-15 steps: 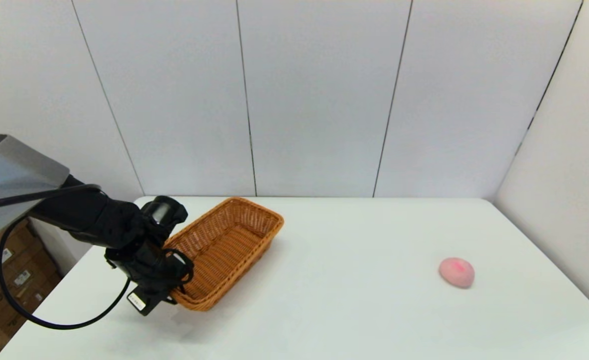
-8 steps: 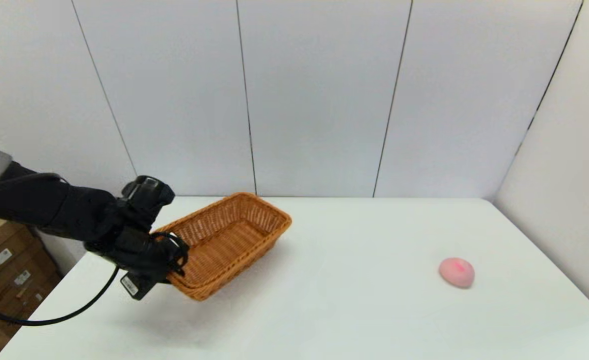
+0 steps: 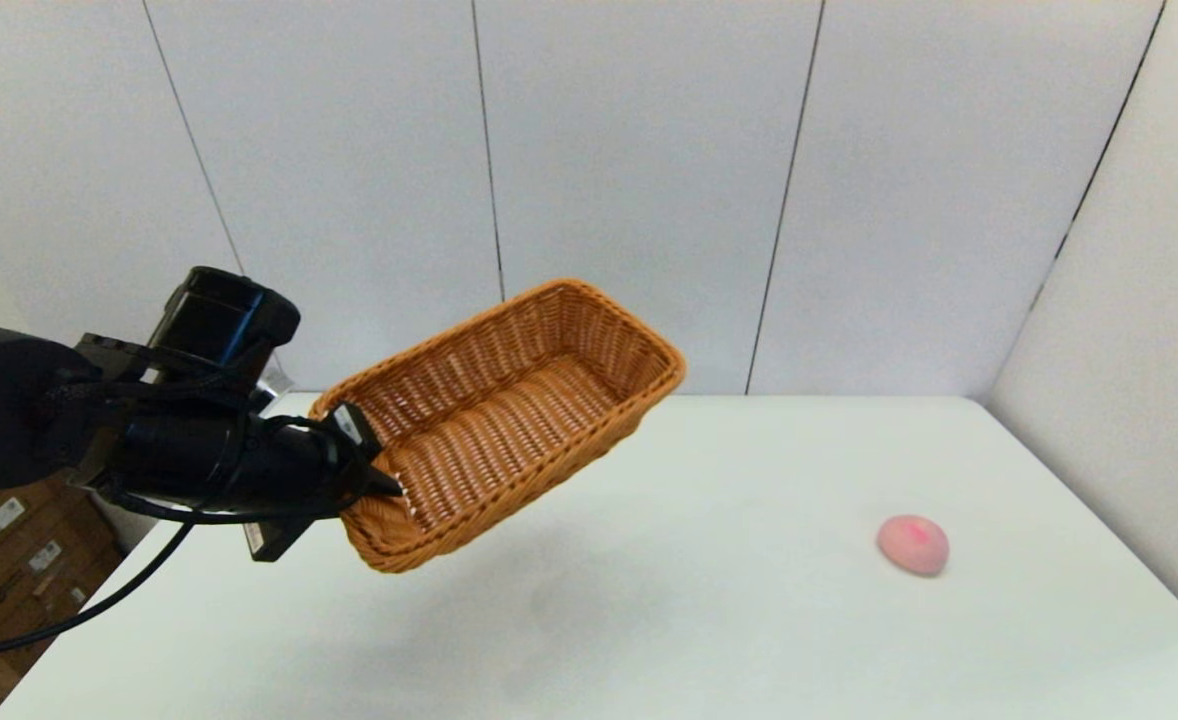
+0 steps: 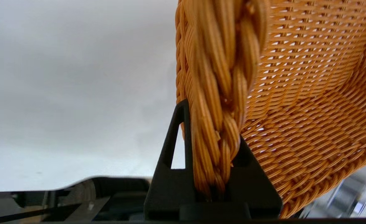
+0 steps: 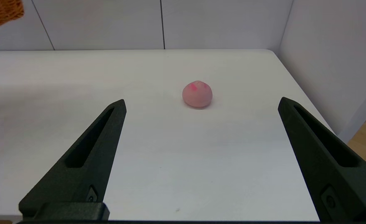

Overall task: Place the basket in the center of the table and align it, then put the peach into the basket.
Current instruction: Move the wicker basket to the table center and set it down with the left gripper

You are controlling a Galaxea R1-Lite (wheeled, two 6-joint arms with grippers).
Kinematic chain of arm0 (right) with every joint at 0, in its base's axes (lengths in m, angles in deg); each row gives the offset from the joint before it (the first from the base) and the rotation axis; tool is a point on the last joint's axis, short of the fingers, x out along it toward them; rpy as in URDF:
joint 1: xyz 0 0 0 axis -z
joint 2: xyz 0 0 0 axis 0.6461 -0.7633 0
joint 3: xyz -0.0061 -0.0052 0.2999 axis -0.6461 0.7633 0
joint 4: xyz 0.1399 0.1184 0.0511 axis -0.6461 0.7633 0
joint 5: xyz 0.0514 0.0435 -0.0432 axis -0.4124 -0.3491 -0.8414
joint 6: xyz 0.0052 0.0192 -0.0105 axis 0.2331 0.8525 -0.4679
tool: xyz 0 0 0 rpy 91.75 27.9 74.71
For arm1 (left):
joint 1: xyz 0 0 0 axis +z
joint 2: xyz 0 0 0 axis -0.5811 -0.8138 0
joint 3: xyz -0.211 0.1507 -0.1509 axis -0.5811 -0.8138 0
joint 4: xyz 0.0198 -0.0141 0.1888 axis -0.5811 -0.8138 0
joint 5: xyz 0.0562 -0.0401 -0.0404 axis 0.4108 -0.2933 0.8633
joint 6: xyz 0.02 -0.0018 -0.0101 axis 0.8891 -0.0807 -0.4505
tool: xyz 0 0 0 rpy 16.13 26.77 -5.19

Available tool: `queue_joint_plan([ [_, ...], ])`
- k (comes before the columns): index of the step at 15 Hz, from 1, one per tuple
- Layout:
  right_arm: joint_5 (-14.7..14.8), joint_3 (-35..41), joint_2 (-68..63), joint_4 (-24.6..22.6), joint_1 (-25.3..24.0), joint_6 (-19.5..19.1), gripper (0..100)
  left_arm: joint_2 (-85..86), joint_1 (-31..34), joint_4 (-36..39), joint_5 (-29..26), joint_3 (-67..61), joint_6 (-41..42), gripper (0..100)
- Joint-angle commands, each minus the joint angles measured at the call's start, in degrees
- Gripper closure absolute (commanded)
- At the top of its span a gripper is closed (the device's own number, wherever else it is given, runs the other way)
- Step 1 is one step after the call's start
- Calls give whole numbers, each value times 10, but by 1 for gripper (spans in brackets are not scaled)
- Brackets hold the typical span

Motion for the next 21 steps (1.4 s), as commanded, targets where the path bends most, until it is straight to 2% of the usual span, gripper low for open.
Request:
queue_joint_plan([
  [1,0,0,0,0,0,0,0,-49,-84,6,0,17,43,100],
  [7,0,0,0,0,0,0,0,-177,-104,96,-3,20,128,100],
  [12,0,0,0,0,0,0,0,-221,-103,102,-6,43,192,100],
  [14,0,0,0,0,0,0,0,-235,-104,100,-23,56,215,100],
  [21,0,0,0,0,0,0,0,-279,-117,99,-35,83,224,100],
])
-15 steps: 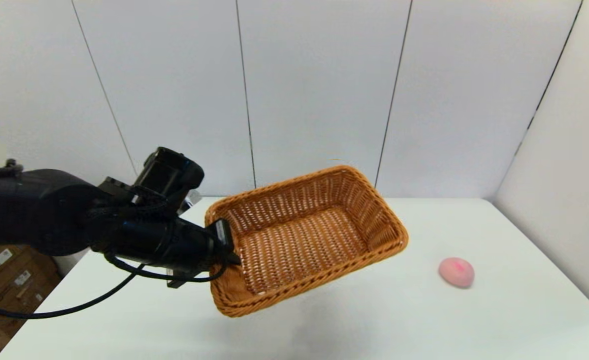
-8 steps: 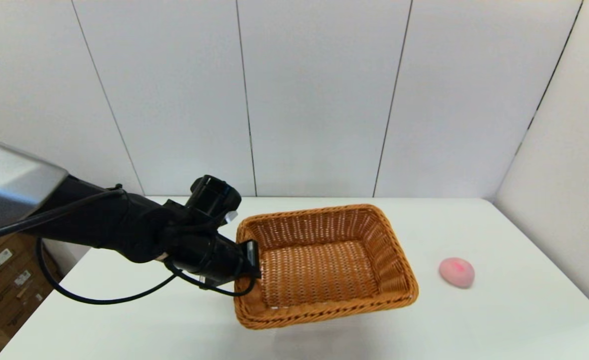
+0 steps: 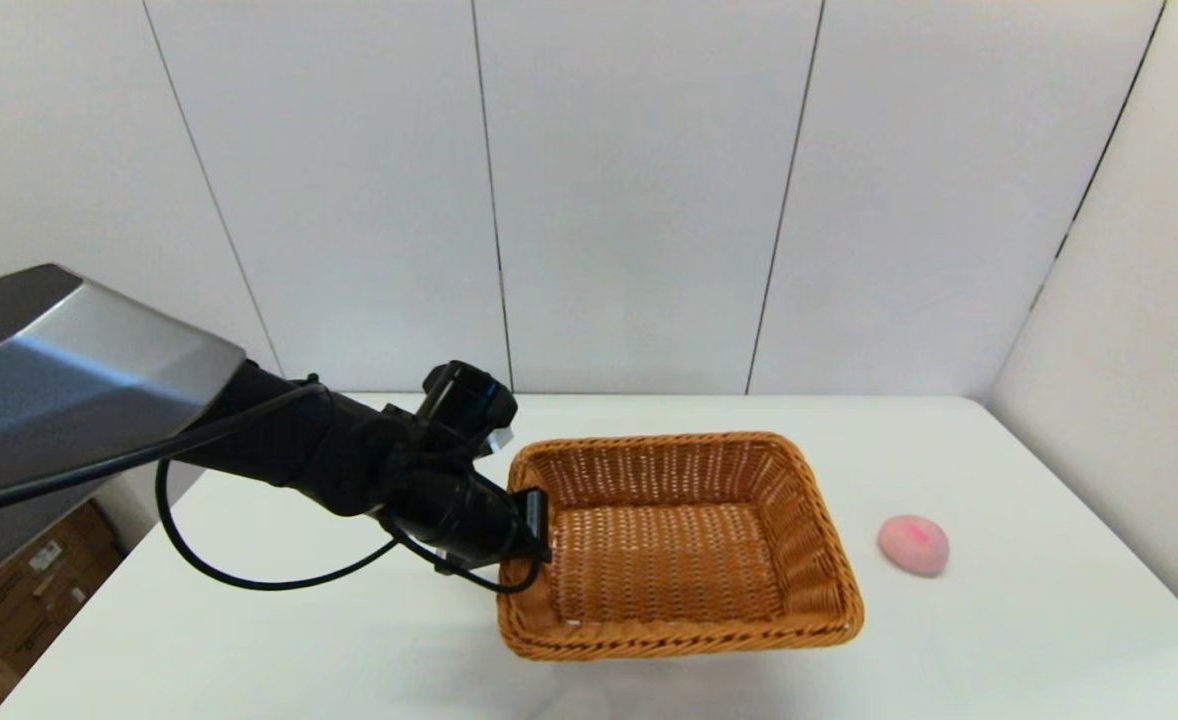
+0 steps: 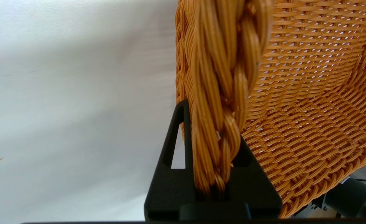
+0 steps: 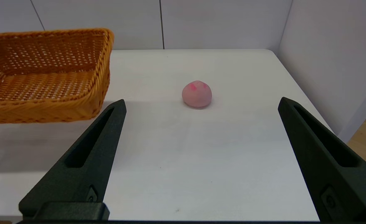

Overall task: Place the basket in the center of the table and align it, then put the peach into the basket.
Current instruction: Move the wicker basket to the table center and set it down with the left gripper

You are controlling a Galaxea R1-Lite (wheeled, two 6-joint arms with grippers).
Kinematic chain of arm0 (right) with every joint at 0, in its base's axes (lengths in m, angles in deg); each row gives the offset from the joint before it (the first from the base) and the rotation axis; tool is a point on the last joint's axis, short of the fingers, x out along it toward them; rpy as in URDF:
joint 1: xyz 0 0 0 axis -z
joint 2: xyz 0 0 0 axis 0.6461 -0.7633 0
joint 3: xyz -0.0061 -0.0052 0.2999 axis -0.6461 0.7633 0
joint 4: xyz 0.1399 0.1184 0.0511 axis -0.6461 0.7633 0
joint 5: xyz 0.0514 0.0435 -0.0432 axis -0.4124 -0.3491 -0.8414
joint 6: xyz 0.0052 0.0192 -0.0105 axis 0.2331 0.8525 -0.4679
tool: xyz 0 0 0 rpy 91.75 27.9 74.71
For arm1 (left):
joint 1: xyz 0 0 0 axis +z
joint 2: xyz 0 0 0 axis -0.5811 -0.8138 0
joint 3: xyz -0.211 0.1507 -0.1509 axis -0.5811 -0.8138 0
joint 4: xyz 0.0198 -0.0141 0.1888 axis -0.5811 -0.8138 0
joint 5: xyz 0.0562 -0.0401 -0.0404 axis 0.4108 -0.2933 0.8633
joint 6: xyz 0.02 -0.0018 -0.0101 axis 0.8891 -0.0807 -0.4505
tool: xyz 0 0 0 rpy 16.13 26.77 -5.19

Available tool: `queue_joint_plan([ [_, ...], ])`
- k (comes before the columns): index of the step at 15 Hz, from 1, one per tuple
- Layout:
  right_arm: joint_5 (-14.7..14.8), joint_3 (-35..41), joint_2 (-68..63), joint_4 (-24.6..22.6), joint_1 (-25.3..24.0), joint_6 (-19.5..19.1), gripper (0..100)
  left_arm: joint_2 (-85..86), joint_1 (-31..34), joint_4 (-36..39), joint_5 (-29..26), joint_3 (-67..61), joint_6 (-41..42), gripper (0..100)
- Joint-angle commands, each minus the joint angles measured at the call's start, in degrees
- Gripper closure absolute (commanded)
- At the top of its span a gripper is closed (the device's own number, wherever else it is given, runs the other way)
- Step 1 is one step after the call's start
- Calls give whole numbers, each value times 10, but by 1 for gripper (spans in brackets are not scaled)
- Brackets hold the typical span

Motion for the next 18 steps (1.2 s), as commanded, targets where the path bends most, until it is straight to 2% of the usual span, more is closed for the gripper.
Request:
queue_joint_plan([
  [1,0,0,0,0,0,0,0,-26,-2,-1,-1,5,2,100],
  [9,0,0,0,0,0,0,0,-33,-20,-1,-2,4,16,100],
  [18,0,0,0,0,0,0,0,-46,-19,0,3,14,-12,100],
])
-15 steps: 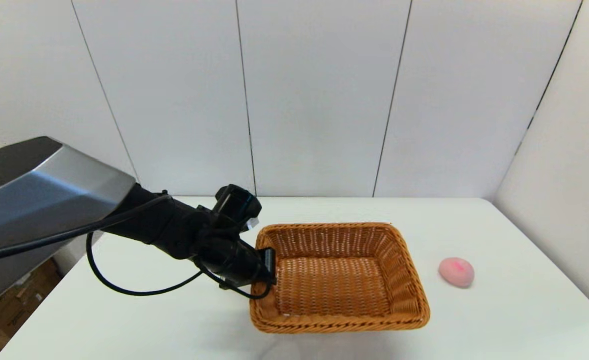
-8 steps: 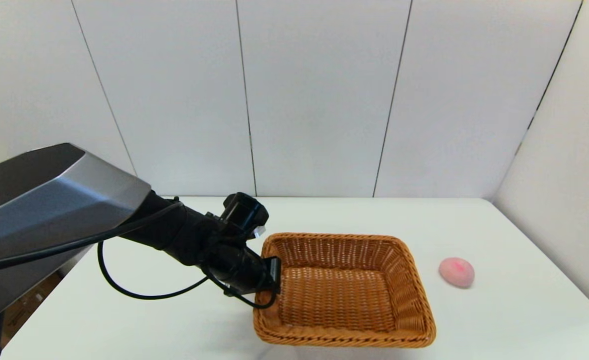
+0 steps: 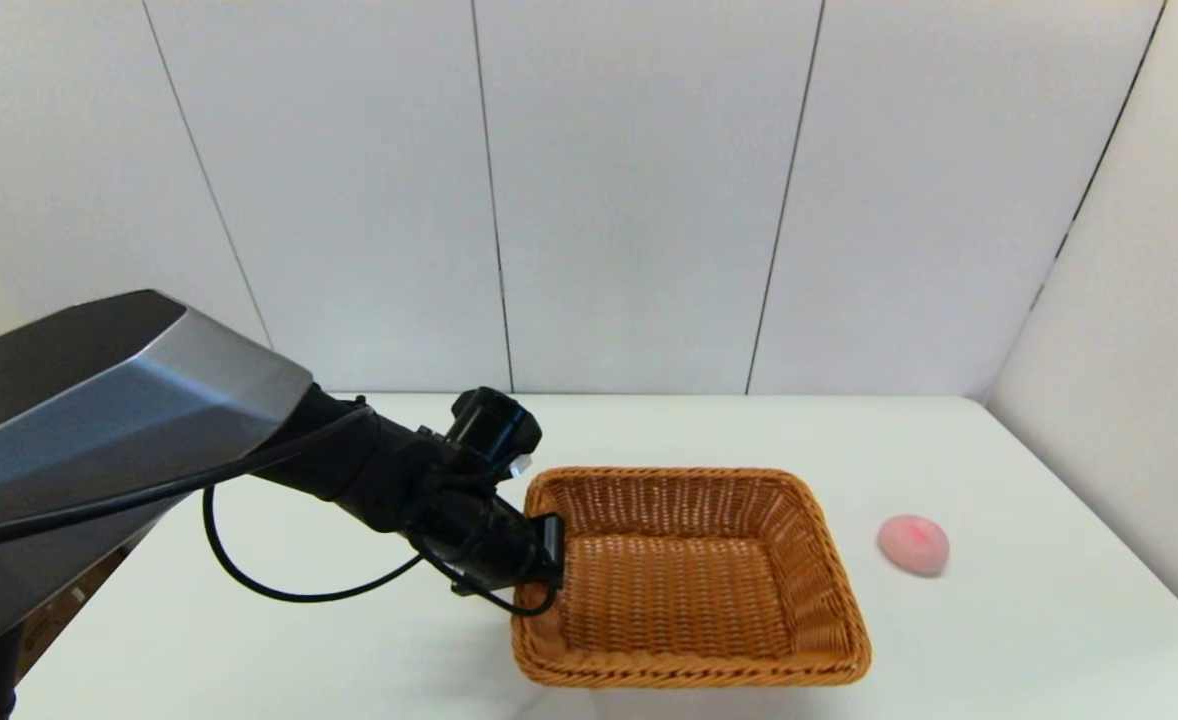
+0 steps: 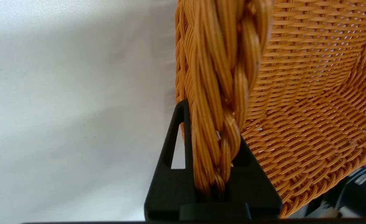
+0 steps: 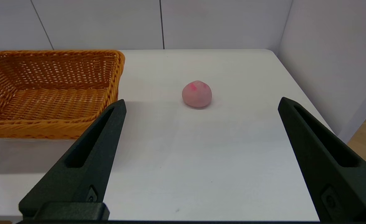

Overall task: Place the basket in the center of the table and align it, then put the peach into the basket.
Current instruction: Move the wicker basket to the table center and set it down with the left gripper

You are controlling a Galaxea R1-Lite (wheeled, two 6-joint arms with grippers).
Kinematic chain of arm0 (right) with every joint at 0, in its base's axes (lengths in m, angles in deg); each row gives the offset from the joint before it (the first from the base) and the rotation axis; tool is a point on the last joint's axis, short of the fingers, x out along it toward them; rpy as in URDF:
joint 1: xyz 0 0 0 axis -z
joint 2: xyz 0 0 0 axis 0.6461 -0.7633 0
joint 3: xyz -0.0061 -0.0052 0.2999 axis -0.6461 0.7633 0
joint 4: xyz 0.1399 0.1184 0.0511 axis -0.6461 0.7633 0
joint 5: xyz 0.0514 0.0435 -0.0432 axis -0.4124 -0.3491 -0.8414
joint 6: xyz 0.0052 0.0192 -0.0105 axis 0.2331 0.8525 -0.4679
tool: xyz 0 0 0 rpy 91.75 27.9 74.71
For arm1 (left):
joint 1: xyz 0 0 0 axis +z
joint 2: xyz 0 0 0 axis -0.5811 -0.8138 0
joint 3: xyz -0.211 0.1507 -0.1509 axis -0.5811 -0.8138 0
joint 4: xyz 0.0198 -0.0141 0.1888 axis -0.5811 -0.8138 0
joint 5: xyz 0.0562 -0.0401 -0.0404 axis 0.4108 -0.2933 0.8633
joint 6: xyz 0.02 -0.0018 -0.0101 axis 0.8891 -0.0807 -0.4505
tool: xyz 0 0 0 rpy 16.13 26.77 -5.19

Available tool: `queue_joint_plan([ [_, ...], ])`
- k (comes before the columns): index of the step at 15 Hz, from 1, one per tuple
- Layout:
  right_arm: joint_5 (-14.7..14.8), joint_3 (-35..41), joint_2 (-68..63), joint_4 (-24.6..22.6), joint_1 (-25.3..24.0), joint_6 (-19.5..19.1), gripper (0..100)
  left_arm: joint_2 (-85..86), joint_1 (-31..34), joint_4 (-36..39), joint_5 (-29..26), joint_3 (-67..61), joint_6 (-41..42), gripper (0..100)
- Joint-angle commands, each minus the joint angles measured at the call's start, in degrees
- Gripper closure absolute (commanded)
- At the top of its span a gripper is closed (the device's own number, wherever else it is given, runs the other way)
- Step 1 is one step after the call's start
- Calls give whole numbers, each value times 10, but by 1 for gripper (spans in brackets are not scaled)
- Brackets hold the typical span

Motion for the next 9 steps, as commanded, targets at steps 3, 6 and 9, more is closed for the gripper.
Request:
queue_joint_plan([
  [3,0,0,0,0,0,0,0,-6,0,0,1,3,-10,100],
  [6,0,0,0,0,0,0,0,-10,0,0,1,3,-16,100],
  [9,0,0,0,0,0,0,0,-20,1,0,3,15,-26,0],
])
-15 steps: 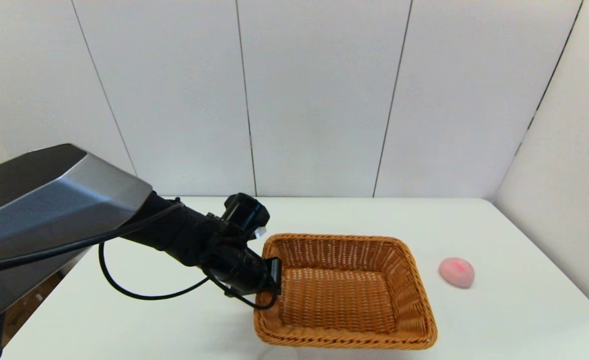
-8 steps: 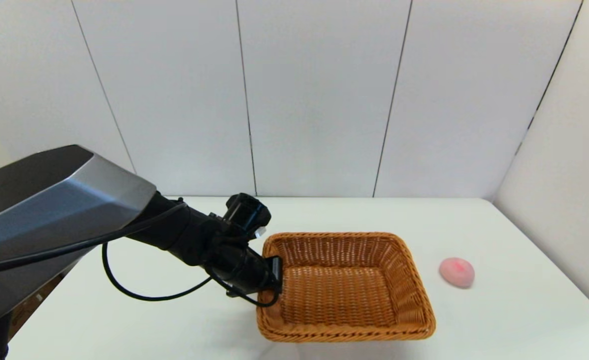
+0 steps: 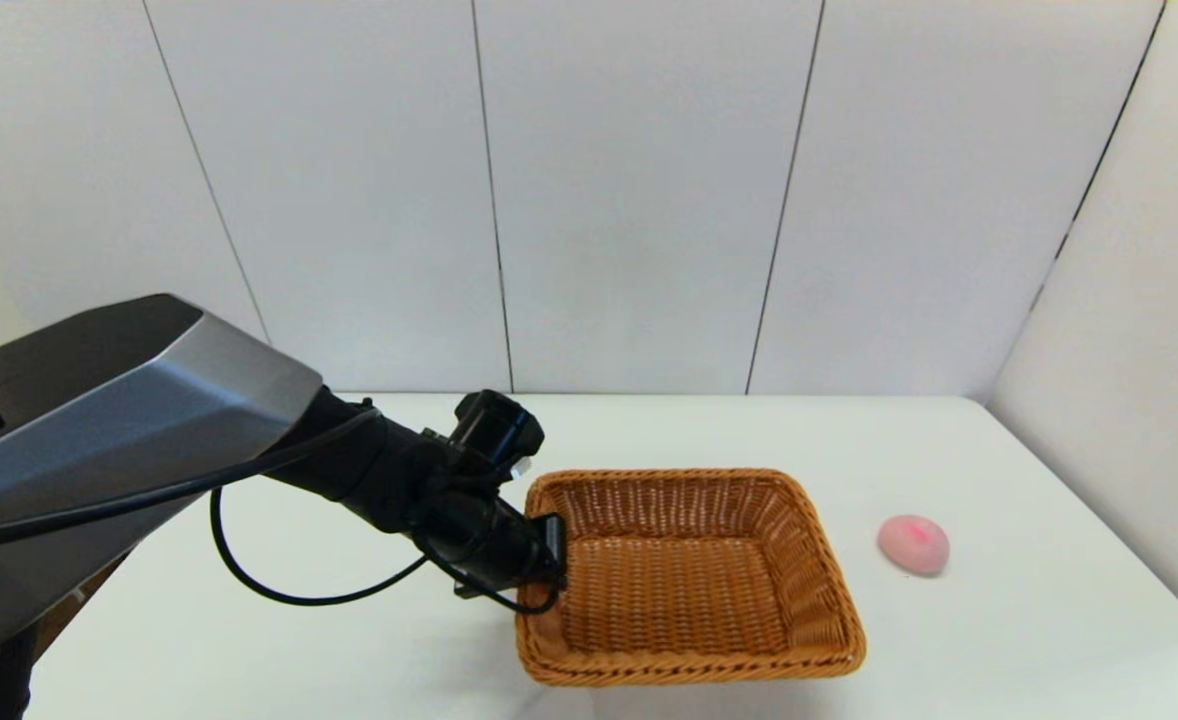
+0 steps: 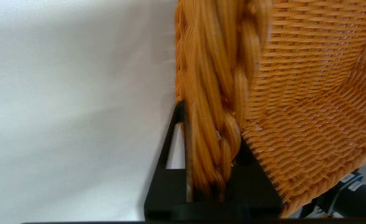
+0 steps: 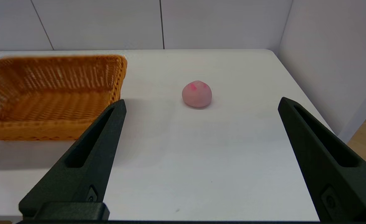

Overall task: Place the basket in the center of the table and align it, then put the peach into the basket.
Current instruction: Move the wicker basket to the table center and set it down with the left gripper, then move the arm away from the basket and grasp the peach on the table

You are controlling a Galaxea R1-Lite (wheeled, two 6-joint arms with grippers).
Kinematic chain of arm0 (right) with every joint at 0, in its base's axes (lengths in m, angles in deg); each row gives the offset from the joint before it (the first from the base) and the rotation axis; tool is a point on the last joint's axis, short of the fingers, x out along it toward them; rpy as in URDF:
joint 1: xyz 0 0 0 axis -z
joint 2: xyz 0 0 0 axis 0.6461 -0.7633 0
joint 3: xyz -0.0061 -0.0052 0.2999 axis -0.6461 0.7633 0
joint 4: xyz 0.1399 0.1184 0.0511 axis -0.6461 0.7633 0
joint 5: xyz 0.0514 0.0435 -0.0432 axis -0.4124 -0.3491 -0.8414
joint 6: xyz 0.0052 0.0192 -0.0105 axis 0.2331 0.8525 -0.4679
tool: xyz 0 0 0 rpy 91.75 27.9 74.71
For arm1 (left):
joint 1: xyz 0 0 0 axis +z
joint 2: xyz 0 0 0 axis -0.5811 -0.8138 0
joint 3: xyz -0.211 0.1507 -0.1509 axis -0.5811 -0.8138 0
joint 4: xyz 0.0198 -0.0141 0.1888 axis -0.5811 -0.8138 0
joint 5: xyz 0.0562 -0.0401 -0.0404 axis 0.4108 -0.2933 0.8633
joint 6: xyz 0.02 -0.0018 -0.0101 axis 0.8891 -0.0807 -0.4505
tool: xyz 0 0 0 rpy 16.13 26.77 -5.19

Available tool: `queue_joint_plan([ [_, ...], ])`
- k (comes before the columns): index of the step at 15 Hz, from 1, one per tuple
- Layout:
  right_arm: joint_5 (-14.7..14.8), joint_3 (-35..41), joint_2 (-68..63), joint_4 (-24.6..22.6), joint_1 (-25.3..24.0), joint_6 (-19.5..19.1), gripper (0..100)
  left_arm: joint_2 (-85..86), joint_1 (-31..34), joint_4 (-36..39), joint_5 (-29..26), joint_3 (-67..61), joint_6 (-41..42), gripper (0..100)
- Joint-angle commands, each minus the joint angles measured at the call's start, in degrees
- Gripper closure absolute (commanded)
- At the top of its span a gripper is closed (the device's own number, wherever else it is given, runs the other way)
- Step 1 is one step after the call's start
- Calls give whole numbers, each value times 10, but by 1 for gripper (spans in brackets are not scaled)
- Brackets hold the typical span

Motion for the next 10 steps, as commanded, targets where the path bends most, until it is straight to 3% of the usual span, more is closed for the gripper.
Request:
queue_joint_plan([
  [1,0,0,0,0,0,0,0,-8,3,-1,0,10,-10,0],
  [6,0,0,0,0,0,0,0,103,35,-5,-1,9,13,0],
  [10,0,0,0,-1,0,-2,0,280,79,-102,-2,3,40,0],
])
